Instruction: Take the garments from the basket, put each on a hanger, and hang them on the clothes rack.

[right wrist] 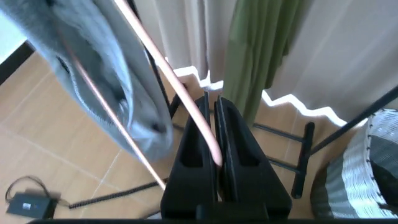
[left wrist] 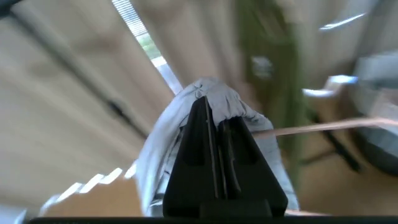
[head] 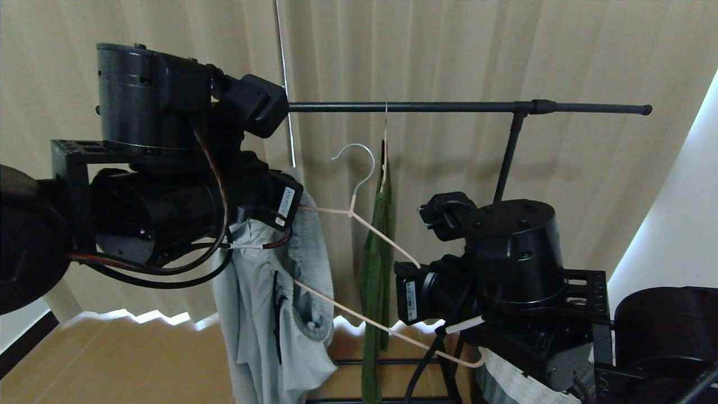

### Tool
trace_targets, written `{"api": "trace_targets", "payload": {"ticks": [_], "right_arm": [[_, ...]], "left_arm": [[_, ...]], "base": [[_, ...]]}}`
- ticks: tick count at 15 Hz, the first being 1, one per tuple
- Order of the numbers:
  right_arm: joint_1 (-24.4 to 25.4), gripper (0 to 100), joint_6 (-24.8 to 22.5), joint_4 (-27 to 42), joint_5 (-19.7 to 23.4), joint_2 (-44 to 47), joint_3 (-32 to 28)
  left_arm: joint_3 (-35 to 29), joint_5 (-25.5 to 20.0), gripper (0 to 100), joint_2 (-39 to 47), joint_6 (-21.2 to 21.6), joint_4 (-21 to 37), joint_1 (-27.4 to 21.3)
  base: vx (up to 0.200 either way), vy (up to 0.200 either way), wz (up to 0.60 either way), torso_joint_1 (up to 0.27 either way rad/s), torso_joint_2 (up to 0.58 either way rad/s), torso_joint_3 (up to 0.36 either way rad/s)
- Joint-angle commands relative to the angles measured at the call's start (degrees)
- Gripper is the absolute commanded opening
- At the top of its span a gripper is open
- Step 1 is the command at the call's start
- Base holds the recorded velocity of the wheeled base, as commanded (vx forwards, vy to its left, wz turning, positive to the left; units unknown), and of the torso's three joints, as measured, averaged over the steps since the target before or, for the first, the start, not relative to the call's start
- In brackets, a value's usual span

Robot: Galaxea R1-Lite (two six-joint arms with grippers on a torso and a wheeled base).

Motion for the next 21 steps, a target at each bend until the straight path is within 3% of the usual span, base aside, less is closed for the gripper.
{"api": "trace_targets", "payload": {"ticks": [1,4,9,13,15,21], "right_arm": [[-0.4,0,-1.3,-2.1,0.3,-0.6,2.0],[-0.5,0,-2.0,-3.7,0.5,-0.1,2.1],[-0.5,0,-2.1,-3.7,0.5,0.2,1.8],[-0.6,0,-1.9,-3.7,0.5,-1.5,2.5],[-0.6,0,-1.9,-3.8,0.5,-2.4,3.2],[-3.1,0,-3.1,-7.1,0.5,-2.4,3.3]], "left_arm": [[0.3,-1.1,0,-0.9,0.1,-0.1,-1.1],[0.2,-3.3,0,-0.9,-0.5,-0.2,-4.3],[0.8,-2.8,0,-0.7,-1.4,-0.6,-10.1],[4.4,0.3,0,-2.3,-1.0,-0.3,-8.7],[4.9,0.4,0,-2.6,-0.9,-0.2,-6.7],[9.0,0.2,0,-5.0,-0.6,-0.4,-6.6]], "base": [[0.000,0.000,0.00,0.000,0.00,0.000],[0.000,0.000,0.00,0.000,0.00,0.000],[0.000,0.000,0.00,0.000,0.00,0.000],[0.000,0.000,0.00,0.000,0.00,0.000],[0.000,0.000,0.00,0.000,0.00,0.000],[0.000,0.000,0.00,0.000,0.00,0.000]]}}
